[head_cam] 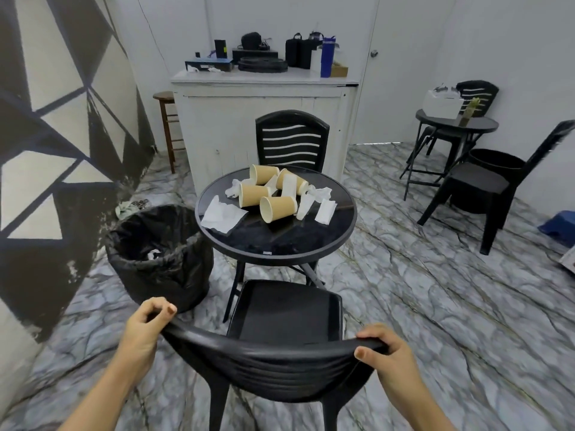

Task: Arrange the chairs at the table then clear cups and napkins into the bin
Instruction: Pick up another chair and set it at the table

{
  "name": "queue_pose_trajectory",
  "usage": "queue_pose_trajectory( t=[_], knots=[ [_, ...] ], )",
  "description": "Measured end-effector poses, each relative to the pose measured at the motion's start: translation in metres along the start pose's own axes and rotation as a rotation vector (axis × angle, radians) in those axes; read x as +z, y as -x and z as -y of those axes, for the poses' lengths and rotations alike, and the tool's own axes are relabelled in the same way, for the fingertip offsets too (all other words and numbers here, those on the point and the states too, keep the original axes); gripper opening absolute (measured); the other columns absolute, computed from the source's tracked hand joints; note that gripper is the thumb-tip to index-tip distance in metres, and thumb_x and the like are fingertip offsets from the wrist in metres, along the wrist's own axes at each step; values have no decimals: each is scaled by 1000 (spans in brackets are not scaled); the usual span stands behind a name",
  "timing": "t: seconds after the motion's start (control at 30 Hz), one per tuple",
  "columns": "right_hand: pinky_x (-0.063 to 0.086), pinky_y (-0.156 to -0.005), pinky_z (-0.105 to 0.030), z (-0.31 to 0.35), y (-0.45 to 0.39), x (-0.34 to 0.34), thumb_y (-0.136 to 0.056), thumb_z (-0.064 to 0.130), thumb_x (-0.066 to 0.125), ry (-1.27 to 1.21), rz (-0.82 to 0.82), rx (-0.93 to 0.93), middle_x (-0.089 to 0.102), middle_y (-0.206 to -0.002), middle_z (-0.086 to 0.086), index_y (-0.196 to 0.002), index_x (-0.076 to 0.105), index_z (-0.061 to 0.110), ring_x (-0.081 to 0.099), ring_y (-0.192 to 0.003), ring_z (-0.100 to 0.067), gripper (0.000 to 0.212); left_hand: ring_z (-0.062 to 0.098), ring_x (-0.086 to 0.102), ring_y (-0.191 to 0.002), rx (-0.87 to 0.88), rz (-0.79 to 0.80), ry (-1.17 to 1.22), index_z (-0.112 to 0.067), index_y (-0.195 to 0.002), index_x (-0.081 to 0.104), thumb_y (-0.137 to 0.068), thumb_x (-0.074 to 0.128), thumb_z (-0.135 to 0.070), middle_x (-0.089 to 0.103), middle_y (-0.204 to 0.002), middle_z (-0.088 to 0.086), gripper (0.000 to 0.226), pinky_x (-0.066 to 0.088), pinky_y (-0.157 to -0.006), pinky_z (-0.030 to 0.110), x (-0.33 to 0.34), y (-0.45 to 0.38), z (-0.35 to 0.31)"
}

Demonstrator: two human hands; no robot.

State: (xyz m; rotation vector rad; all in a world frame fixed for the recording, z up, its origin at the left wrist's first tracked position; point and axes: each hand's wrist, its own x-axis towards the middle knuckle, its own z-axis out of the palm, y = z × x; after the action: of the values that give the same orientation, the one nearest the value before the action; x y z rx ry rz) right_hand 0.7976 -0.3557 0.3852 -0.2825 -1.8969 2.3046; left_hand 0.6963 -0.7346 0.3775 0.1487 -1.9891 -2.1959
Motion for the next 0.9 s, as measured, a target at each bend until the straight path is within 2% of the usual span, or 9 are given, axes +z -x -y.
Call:
queue_pose_trajectory(
  t=[0.1,0.17,0.27,0.33,0.47,0.7,0.8,0.83,0.9],
  knots=[
    [51,-60,-18,12,-13,-4,-16,46,93,-14,48,-1,63,-68,10,-60,72,13,62,-66,-7,59,5,51,-83,11,40,-5,-25,-57,66,-89,54,-9,49,-83,-2,37,36,-81,21,5,7,0],
    [52,-62,-19,16,-21,-9,-19,46,93,-4,71,-3,64,-70,11,-62,72,15,62,-68,-8,57,-7,53,-81,14,74,0,-28,-62,68,-69,72,-52,51,-84,-4,26,38,-81,11,9,15,-4],
    [51,-63,-18,16,-23,-16,-22,47,93,29,88,-12,63,-71,13,-63,73,15,61,-70,-7,56,-11,54,-82,39,59,-12,-19,-72,61,-33,75,-76,53,-86,-7,71,39,-77,5,6,20,1],
    [51,-63,-18,13,-21,-24,-20,45,93,0,68,-15,63,-70,14,-61,73,15,61,-70,-6,55,-9,55,-83,48,84,-16,-14,-77,57,-31,78,-73,51,-89,-4,77,41,-77,8,8,26,5],
    [46,-57,-14,12,-35,-36,-18,51,91,-63,-66,-13,60,-59,10,-48,65,16,56,-59,-5,53,-5,53,-82,73,138,-73,-24,-73,63,-38,75,-36,48,-92,-3,39,41,-75,10,23,46,14],
    [45,-62,-9,12,-36,-44,-25,56,89,-43,-12,19,65,-67,13,-52,68,19,60,-67,1,50,4,53,-86,52,192,-179,-14,-81,57,-41,74,-31,50,-93,0,47,42,-76,11,23,41,10],
    [47,-60,-12,17,-31,-49,-67,11,79,19,117,50,61,-80,-2,-63,72,24,59,-65,-2,16,17,50,-92,32,223,-201,-30,-75,64,-48,73,-20,51,-96,0,30,39,-79,30,21,41,7],
    [47,-59,-14,13,-31,-53,-73,-6,68,54,131,40,57,-82,-5,-65,72,25,58,-64,-3,33,17,49,-91,35,234,-208,-32,-75,64,-48,73,-22,51,-96,-1,30,39,-78,31,21,39,5],
    [48,-59,-16,9,-27,-54,-66,-5,76,110,127,51,58,-82,-3,-66,71,26,58,-64,-4,31,16,49,-92,37,242,-220,-28,-76,64,-50,72,-17,52,-95,-2,29,39,-78,28,23,31,2]
  ],
)
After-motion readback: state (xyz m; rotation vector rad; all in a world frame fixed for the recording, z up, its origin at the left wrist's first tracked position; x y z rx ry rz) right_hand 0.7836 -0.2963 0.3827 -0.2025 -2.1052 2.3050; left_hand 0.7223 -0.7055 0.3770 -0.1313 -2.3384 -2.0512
